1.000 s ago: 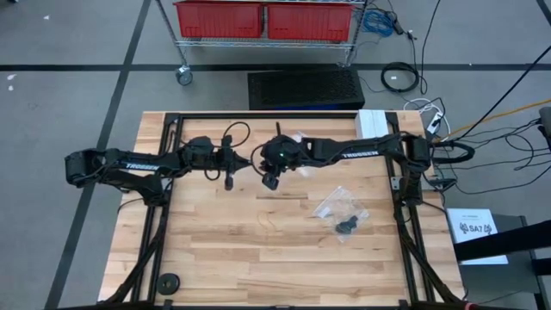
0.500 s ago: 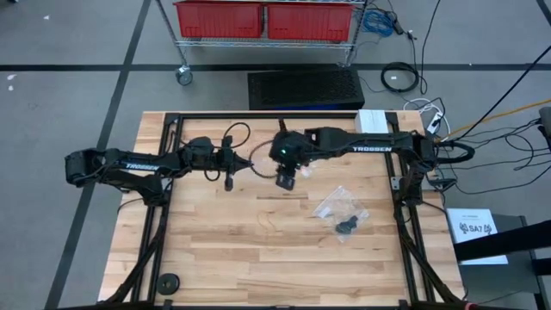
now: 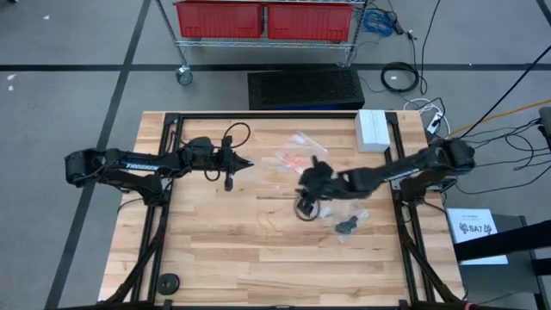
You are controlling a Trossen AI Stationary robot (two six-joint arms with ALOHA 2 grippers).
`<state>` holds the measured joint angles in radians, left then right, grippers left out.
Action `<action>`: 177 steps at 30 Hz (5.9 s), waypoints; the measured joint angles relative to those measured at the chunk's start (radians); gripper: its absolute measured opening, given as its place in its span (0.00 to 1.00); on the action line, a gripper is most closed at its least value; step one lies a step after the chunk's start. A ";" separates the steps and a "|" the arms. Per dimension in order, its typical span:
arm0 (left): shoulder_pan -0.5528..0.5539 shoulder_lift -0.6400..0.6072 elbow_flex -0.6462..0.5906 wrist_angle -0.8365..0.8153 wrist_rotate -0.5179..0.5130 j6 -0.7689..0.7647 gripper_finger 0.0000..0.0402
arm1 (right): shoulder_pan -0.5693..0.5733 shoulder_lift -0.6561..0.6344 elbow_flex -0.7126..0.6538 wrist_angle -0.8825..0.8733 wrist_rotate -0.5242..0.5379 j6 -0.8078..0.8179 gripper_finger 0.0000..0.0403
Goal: Sort rubber bands
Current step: Put the yellow rubber band into the open transparent zip bag
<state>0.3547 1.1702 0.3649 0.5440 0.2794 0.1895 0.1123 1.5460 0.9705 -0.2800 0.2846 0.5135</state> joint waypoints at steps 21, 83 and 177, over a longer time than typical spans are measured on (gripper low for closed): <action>-0.005 0.000 0.001 0.098 0.060 0.008 0.00 | -0.194 0.052 -0.459 1.116 -0.056 -0.182 0.51; -0.006 0.050 0.001 0.240 0.015 0.025 0.00 | 0.112 0.146 -0.130 0.499 -0.233 -0.121 0.02; -0.016 0.050 0.000 0.176 0.070 0.061 0.00 | 0.148 0.710 0.440 0.110 0.077 0.232 0.45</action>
<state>0.3389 1.2198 0.3649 0.7197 0.3492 0.2504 0.2607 2.2562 1.4101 -0.1699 0.3614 0.7456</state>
